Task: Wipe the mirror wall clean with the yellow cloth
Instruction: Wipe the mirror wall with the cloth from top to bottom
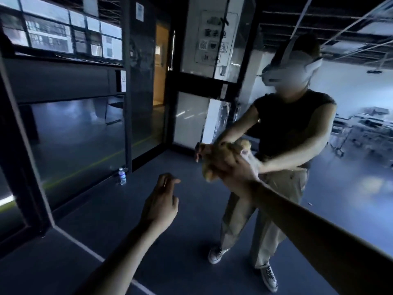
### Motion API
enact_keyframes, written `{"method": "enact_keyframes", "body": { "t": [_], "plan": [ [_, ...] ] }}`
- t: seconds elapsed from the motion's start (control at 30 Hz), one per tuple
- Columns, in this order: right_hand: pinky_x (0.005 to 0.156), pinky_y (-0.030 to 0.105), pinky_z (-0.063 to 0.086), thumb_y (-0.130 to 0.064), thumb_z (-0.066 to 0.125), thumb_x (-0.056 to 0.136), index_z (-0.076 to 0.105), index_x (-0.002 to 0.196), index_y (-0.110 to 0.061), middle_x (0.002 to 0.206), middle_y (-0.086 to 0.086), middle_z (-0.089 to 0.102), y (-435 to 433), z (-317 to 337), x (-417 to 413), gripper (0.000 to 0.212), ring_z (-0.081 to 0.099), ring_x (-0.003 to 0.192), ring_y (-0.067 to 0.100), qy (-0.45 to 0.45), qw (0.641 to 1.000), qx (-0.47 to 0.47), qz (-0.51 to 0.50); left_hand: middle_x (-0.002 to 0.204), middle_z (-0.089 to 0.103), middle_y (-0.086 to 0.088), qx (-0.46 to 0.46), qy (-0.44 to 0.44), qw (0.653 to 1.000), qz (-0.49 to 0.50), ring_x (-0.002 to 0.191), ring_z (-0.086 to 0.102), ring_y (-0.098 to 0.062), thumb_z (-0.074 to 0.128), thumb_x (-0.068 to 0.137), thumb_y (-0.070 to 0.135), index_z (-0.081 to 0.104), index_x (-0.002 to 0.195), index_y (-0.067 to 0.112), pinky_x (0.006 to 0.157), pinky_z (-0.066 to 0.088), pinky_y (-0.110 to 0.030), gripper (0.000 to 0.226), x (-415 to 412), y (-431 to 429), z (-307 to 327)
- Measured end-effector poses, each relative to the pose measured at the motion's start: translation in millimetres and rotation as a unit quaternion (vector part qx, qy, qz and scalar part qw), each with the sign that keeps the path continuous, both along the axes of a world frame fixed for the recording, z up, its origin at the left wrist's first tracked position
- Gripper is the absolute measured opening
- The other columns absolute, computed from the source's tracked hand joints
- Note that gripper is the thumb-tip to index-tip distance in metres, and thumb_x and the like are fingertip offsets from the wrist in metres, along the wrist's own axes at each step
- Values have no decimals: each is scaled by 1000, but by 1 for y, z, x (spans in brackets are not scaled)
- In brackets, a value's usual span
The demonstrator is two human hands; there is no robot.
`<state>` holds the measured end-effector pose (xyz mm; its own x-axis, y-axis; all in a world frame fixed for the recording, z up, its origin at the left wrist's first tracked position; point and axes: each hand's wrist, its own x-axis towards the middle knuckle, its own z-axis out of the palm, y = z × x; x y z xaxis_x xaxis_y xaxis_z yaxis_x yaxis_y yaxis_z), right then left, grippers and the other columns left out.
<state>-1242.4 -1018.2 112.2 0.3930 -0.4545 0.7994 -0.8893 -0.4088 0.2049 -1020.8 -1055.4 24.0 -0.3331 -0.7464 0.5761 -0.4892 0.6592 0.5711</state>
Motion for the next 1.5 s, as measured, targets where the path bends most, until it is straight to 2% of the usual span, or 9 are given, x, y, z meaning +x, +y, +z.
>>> {"method": "enact_keyframes", "body": {
  "t": [0.13, 0.27, 0.43, 0.6, 0.8, 0.97, 1.1, 1.27, 1.5],
  "plan": [
    [103, 40, 23, -16, 54, 73, 60, 121, 0, 131, 12, 48, -34, 31, 37, 51, 34, 119, 27, 110, 982, -12, -155, 127, 46, -2, -7, 3, 1000, -13, 102, 59, -19, 53, 78, -6, 54, 114, 11, 68, 54, -38, 40, 2, -11, -2],
    [84, 52, 52, -12, 35, 74, 68, 117, -12, 131, 5, 59, -57, -18, 39, 55, 41, 123, 28, 171, 958, 83, -214, 127, 45, 1, 12, -9, 1000, -8, 100, 59, -18, 51, 78, -4, 54, 115, 13, 67, 53, -36, 41, 1, -14, -15],
    [79, 38, 55, -17, 85, 44, 72, 109, -16, 126, 1, 63, -48, -121, 37, 66, 56, 119, 23, 333, 891, 172, -257, 119, 36, 11, 22, -22, 998, -52, 93, 59, -20, 51, 80, -2, 42, 112, 29, 67, 52, -40, 45, -1, -6, -46],
    [92, 29, 49, -22, 87, 50, 70, 111, -17, 129, -4, 60, -8, -137, 10, 64, 53, 123, 13, 377, 877, 198, -222, 119, 38, 9, 26, -46, 995, -86, 92, 60, -20, 53, 78, -4, 43, 110, 27, 63, 54, -42, 46, -18, 4, -65],
    [94, 34, 50, -7, 76, 62, 73, 105, -11, 127, 0, 62, 76, -91, -59, 44, 56, 120, 19, 347, 889, 200, -221, 123, 43, 2, 34, -40, 992, -114, 100, 57, -16, 52, 81, -3, 52, 117, 13, 69, 53, -35, 39, -83, 41, -40],
    [114, 37, 15, 1, 25, 96, 74, 101, -10, 127, 1, 62, 176, -79, -125, 50, 43, 124, 22, 386, 872, 155, -259, 121, 34, 11, 1, -41, 985, -169, 97, 60, -18, 55, 75, -4, 49, 114, 16, 64, 54, -37, 44, -113, 76, -35],
    [114, 40, 15, -2, 60, 69, 75, 97, -10, 123, 1, 64, 190, -68, -131, 33, 55, 119, 24, 429, 862, 117, -243, 118, 35, 10, -23, -47, 986, -157, 94, 62, -19, 58, 72, -7, 51, 112, 14, 60, 53, -30, 45, -116, 88, -40],
    [99, 46, 29, -3, 51, 82, 70, 106, -8, 123, 10, 55, 113, -20, -84, 31, 38, 122, 31, 260, 944, -25, -202, 123, 46, -4, -6, -15, 995, -98, 97, 61, -22, 53, 75, -8, 55, 113, 8, 62, 53, -35, 41, -125, 89, -12],
    [105, 47, 26, -15, 42, 89, 68, 114, -7, 118, 12, 64, 95, -5, -83, 37, 45, 118, 33, 215, 945, -70, -237, 125, 46, -2, 2, -10, 997, -77, 97, 60, -22, 49, 77, -6, 54, 115, 9, 65, 54, -39, 42, -125, 88, -1]
  ]
}}
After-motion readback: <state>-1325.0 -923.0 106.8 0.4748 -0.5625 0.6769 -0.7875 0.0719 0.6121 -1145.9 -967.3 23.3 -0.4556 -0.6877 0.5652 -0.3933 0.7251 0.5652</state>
